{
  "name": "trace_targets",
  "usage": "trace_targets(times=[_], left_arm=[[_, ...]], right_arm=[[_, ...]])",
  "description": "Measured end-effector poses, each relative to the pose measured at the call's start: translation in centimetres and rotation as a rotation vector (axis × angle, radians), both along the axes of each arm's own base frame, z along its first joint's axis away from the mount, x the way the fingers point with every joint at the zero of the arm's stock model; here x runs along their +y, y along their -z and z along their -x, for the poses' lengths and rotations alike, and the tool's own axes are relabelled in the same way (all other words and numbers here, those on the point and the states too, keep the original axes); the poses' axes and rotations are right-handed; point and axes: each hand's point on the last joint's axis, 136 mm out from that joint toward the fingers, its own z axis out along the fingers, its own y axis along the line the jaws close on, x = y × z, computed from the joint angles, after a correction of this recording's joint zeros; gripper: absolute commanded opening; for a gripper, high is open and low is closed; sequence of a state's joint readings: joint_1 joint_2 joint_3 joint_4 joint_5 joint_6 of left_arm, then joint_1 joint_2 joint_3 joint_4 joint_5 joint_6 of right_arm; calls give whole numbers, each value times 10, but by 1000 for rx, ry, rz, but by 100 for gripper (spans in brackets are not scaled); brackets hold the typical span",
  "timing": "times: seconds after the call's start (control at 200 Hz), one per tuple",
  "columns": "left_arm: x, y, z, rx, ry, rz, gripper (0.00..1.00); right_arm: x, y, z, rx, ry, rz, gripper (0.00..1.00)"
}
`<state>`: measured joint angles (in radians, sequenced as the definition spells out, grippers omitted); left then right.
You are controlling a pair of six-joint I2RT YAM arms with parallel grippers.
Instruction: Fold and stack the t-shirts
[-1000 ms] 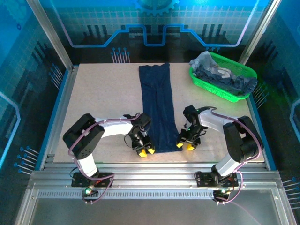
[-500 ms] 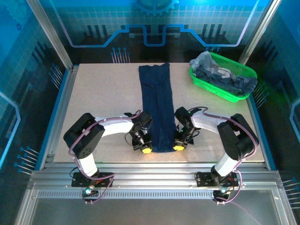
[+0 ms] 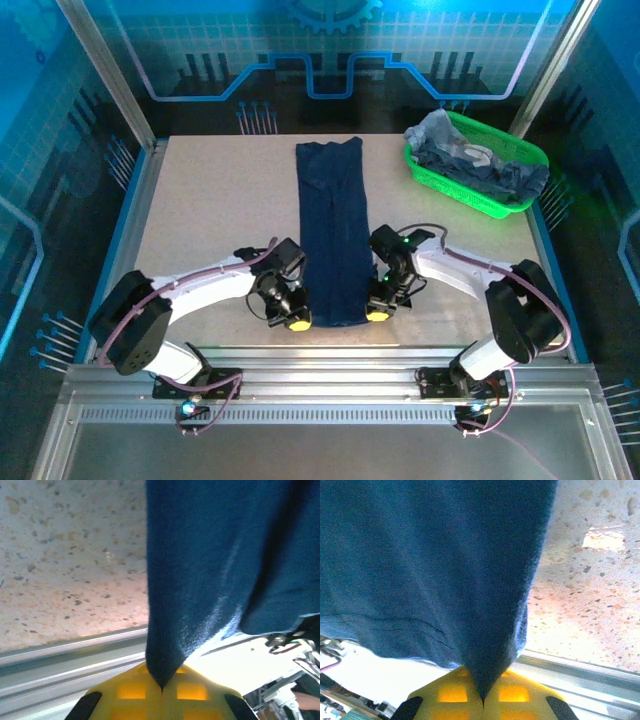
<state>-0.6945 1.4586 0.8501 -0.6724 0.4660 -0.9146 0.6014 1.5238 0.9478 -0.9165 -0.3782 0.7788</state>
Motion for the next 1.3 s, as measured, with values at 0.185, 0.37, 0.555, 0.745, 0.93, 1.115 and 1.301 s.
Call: trace_targets(times=[0.185, 0.37, 0.555, 0.745, 0.93, 1.115, 1.301], left_arm=[[-1, -40, -68, -124, -159, 90, 0], [11, -51, -143, -187, -295, 119, 0], [24, -51, -205, -227, -369, 127, 0], [31, -36, -244, -228, -402, 128, 0], [26, -14, -273, -213, -403, 133, 7], [24, -14, -296, -263, -377, 139, 43], [38, -18, -282, -285, -371, 84, 46]], right_arm=[[12, -34, -45, -102, 47, -37, 0], [13, -48, -111, -179, 128, -28, 0], [14, -48, -176, -225, 182, -21, 0], [17, -36, -231, -247, 211, -5, 0], [14, -15, -264, -232, 239, 20, 6], [5, 2, -283, -224, 260, 50, 52], [-8, -7, -279, -268, 247, 65, 59]])
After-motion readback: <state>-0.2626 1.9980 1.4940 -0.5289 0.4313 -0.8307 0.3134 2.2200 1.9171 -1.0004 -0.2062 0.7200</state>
